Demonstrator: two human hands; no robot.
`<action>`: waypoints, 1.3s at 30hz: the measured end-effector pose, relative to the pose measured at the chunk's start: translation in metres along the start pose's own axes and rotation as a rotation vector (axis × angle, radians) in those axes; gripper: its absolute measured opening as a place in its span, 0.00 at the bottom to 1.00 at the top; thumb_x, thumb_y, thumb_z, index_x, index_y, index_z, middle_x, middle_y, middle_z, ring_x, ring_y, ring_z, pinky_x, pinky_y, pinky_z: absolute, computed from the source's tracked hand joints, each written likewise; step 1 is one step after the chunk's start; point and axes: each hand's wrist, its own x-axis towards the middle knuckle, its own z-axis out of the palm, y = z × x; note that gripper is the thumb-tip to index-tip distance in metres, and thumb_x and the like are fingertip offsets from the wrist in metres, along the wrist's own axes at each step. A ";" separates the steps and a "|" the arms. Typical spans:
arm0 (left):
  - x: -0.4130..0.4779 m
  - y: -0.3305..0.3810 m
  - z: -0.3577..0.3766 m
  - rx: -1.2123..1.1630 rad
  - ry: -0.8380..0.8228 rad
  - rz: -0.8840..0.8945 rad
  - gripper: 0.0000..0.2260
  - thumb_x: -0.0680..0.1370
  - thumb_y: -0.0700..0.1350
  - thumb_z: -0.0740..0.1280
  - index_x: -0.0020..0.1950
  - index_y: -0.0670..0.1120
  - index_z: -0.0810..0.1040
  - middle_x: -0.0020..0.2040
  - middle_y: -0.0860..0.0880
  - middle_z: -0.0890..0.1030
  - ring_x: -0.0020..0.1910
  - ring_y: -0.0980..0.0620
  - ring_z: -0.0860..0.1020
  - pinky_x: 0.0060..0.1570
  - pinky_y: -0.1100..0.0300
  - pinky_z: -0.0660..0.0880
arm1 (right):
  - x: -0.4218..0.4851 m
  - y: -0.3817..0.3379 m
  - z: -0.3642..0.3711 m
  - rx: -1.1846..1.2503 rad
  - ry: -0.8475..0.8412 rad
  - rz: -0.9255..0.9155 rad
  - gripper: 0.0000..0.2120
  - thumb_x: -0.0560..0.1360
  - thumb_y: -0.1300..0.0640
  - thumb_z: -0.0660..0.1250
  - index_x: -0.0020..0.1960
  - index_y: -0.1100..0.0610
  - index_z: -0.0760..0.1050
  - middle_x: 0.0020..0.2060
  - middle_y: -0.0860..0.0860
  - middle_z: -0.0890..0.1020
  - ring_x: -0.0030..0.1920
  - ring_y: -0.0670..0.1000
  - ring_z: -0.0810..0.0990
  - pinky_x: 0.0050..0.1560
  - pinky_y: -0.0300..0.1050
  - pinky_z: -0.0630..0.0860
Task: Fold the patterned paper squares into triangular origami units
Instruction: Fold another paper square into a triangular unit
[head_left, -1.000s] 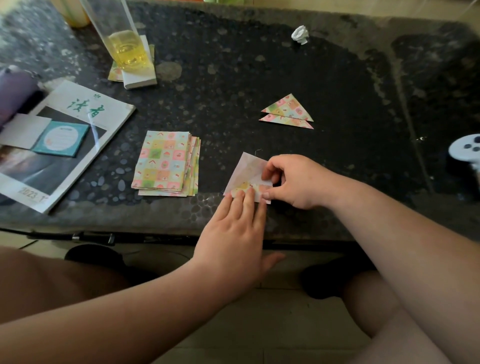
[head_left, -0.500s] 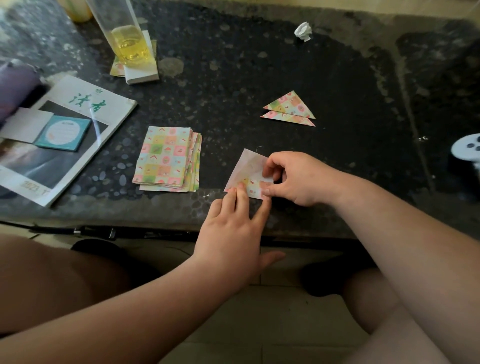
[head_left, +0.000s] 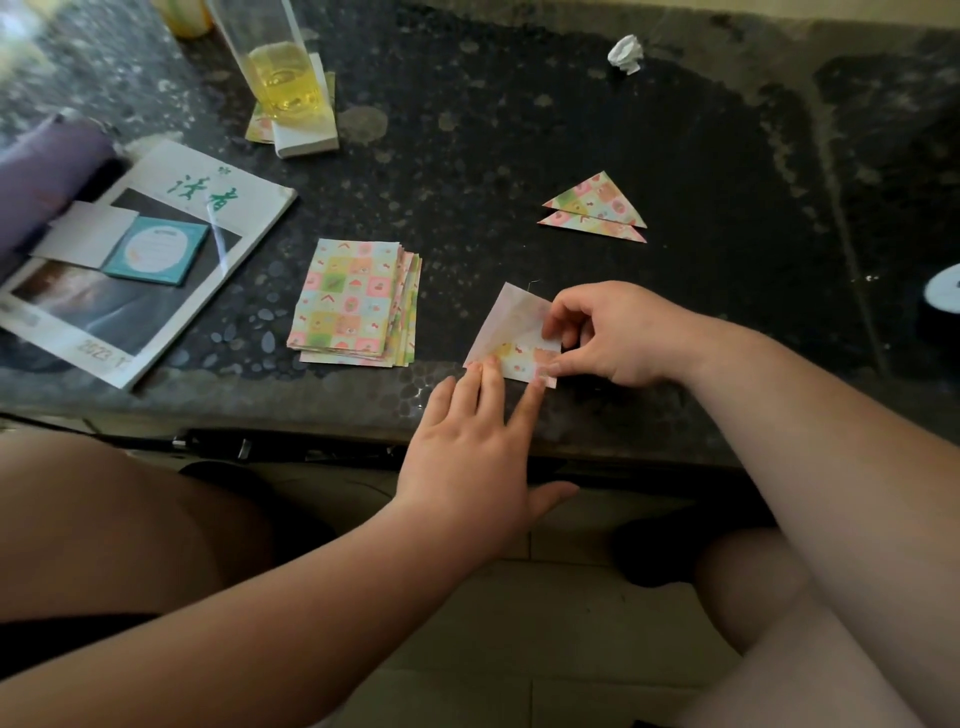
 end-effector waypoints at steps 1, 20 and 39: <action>-0.001 -0.001 0.000 0.007 -0.002 -0.006 0.45 0.76 0.76 0.51 0.83 0.53 0.39 0.82 0.38 0.45 0.81 0.40 0.46 0.79 0.43 0.42 | 0.000 0.001 -0.001 -0.002 -0.004 -0.012 0.13 0.72 0.48 0.79 0.53 0.45 0.80 0.44 0.43 0.82 0.41 0.43 0.79 0.39 0.35 0.70; 0.015 0.020 -0.011 0.072 -0.063 0.062 0.48 0.78 0.73 0.46 0.81 0.35 0.40 0.83 0.37 0.44 0.82 0.40 0.42 0.79 0.41 0.40 | 0.011 0.003 -0.006 0.025 0.045 0.024 0.04 0.74 0.51 0.77 0.45 0.45 0.82 0.41 0.44 0.82 0.42 0.43 0.80 0.39 0.38 0.71; 0.005 0.009 -0.009 0.093 -0.090 -0.017 0.43 0.79 0.72 0.47 0.83 0.46 0.38 0.81 0.33 0.42 0.81 0.36 0.43 0.77 0.41 0.44 | 0.000 -0.027 0.011 -0.062 0.076 0.002 0.07 0.78 0.52 0.73 0.55 0.45 0.82 0.48 0.43 0.81 0.49 0.44 0.79 0.50 0.40 0.79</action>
